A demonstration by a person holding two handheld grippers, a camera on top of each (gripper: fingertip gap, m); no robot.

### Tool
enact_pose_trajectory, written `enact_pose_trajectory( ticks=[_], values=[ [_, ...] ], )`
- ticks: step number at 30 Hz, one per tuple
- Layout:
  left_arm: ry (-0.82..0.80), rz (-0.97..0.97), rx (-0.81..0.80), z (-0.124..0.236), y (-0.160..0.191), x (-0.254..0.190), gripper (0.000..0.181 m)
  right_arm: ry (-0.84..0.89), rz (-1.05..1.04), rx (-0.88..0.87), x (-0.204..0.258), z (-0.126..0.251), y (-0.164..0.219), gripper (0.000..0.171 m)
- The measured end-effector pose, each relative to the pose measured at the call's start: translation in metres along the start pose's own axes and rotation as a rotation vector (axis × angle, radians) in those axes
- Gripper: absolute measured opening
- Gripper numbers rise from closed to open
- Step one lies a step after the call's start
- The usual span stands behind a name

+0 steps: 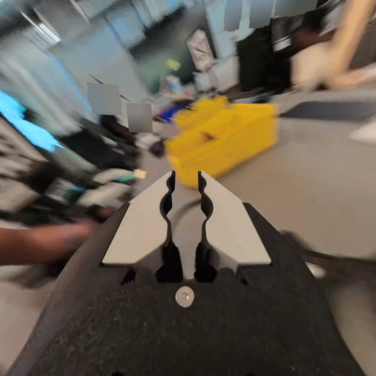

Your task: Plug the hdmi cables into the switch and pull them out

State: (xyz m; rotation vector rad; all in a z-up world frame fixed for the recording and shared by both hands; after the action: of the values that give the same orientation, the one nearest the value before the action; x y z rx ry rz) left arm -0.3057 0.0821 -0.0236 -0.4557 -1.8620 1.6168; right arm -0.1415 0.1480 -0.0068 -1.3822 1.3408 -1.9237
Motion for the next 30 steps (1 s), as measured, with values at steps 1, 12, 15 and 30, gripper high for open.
enact_pose_trajectory(
  ticks=[1,12,15,30],
  values=[
    [-0.005,0.024,0.014,0.002,0.004,0.004,0.019,0.172,0.171,0.041,-0.026,0.015,-0.002,0.023],
    [0.049,0.098,0.126,-0.009,0.032,0.005,0.019,0.444,0.395,0.540,-0.117,0.046,0.092,0.055],
    [0.059,0.085,0.137,-0.010,0.034,0.001,0.019,0.462,0.380,0.530,-0.120,0.045,0.088,0.057],
    [0.080,0.078,0.175,-0.012,0.041,-0.004,0.019,0.531,0.400,0.384,-0.114,0.054,0.059,0.000]
  ],
)
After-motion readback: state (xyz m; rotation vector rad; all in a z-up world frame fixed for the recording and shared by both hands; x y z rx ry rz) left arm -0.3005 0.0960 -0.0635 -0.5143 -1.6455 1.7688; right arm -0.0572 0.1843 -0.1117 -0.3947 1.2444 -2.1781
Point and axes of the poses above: each gripper's, where its closed fingertips meet, z back along the fingers, y out of its underside, x = y × z across the jaws, the point moved 4 cm from there along z, back along the fingers, and after that the axes turned 4 degrees about -z, right-handed, at the moved point
